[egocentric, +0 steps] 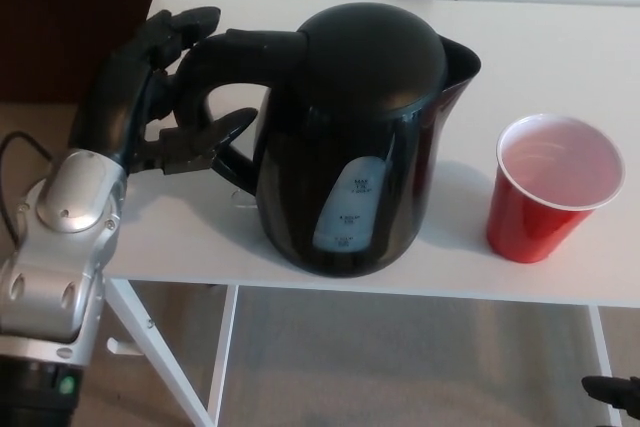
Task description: The robot walk towards a table in front and uses its left hand to pick up the pot from the base and pour water to the cup on the right hand side
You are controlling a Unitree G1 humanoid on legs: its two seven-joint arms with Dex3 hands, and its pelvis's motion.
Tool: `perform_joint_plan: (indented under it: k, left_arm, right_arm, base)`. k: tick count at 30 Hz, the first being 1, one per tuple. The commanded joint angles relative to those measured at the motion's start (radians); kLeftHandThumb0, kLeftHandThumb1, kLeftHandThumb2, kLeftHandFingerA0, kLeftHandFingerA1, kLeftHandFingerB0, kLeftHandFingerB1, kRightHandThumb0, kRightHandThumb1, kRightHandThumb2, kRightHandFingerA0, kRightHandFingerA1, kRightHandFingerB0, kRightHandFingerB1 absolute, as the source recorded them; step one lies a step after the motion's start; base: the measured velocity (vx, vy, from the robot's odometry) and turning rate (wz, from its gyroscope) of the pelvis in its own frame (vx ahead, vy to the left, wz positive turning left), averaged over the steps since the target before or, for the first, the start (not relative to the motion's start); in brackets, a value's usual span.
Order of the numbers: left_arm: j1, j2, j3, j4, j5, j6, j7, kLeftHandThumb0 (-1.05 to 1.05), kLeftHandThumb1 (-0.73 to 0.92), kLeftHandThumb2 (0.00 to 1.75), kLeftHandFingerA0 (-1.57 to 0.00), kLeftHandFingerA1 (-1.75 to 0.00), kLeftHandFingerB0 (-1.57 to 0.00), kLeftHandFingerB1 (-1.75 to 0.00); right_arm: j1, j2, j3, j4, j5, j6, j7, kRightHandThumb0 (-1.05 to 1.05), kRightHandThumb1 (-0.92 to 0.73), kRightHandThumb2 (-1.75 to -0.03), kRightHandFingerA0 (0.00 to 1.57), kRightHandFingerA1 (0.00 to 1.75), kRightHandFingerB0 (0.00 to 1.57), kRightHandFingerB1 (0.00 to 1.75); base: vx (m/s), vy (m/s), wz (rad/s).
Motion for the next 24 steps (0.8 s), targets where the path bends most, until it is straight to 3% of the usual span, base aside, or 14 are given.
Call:
perform_joint_plan:
  k: [1, 3, 4, 6, 7, 9, 18, 19, 22, 24]
  left_arm:
    - [-0.019, 0.011, 0.001, 0.03, 0.044, -0.022, 0.026, -0.34, 0.51, 0.55, -0.41, -0.37, -0.31, -0.32]
    - [-0.022, 0.009, 0.005, 0.042, 0.043, -0.026, 0.027, -0.44, 0.44, 0.66, -0.37, -0.44, -0.28, -0.39]
    - [-0.024, 0.01, 0.006, 0.046, 0.043, -0.029, 0.026, -0.44, 0.43, 0.66, -0.37, -0.44, -0.28, -0.39]
    - [-0.028, 0.01, 0.007, 0.054, 0.045, -0.035, 0.026, -0.36, 0.52, 0.57, -0.4, -0.38, -0.3, -0.32]
    - [-0.031, 0.009, 0.008, 0.061, 0.046, -0.037, 0.029, -0.45, 0.43, 0.66, -0.38, -0.44, -0.28, -0.39]
    - [-0.04, 0.006, 0.009, 0.074, 0.051, -0.036, 0.037, -0.46, 0.43, 0.66, -0.38, -0.44, -0.29, -0.39]
    - [-0.065, -0.006, 0.007, 0.109, 0.072, -0.052, 0.054, -0.44, 0.43, 0.65, -0.41, -0.45, -0.29, -0.39]
    - [-0.086, -0.014, -0.002, 0.124, 0.085, -0.053, 0.067, -0.36, 0.49, 0.55, -0.46, -0.38, -0.33, -0.32]
    - [-0.097, -0.018, -0.005, 0.136, 0.091, -0.056, 0.074, -0.36, 0.49, 0.55, -0.46, -0.38, -0.33, -0.32]
    - [-0.127, -0.039, -0.015, 0.165, 0.095, -0.062, 0.088, -0.31, 0.47, 0.54, -0.49, -0.39, -0.35, -0.33]
  right_arm:
    - [0.01, 0.005, -0.007, -0.027, 0.009, 0.036, -0.002, -0.2, -0.56, -0.56, 0.43, 0.39, 0.44, 0.39]
    - [0.012, 0.004, -0.007, -0.035, 0.01, 0.035, 0.001, -0.21, -0.56, -0.56, 0.43, 0.39, 0.44, 0.39]
    - [0.012, 0.004, -0.007, -0.037, 0.009, 0.038, 0.0, -0.3, -0.53, -0.65, 0.4, 0.43, 0.42, 0.43]
    - [0.013, 0.004, -0.007, -0.043, 0.006, 0.043, -0.004, -0.3, -0.53, -0.65, 0.41, 0.43, 0.42, 0.43]
    - [0.013, 0.005, -0.008, -0.046, 0.008, 0.045, -0.002, -0.22, -0.56, -0.57, 0.41, 0.38, 0.45, 0.39]
    - [0.016, 0.004, -0.009, -0.056, 0.01, 0.052, -0.001, -0.29, -0.53, -0.65, 0.41, 0.43, 0.43, 0.43]
    - [0.017, 0.005, -0.009, -0.057, 0.008, 0.049, -0.002, -0.29, -0.53, -0.64, 0.42, 0.44, 0.43, 0.43]
    - [0.009, 0.004, -0.004, -0.057, 0.001, 0.043, -0.005, -0.22, -0.56, -0.56, 0.45, 0.4, 0.45, 0.39]
    - [0.006, 0.004, -0.002, -0.056, -0.002, 0.04, -0.006, -0.22, -0.56, -0.56, 0.45, 0.4, 0.45, 0.39]
    - [-0.008, 0.004, -0.003, -0.044, 0.0, 0.035, -0.005, -0.31, -0.52, -0.65, 0.41, 0.45, 0.43, 0.44]
  base:
    - [0.0, 0.0, 0.0]
    - [0.0, 0.0, 0.0]
    - [0.0, 0.0, 0.0]
    - [0.0, 0.0, 0.0]
    - [0.0, 0.0, 0.0]
    - [0.0, 0.0, 0.0]
    - [0.0, 0.0, 0.0]
    - [0.0, 0.0, 0.0]
    - [0.0, 0.0, 0.0]
    - [0.0, 0.0, 0.0]
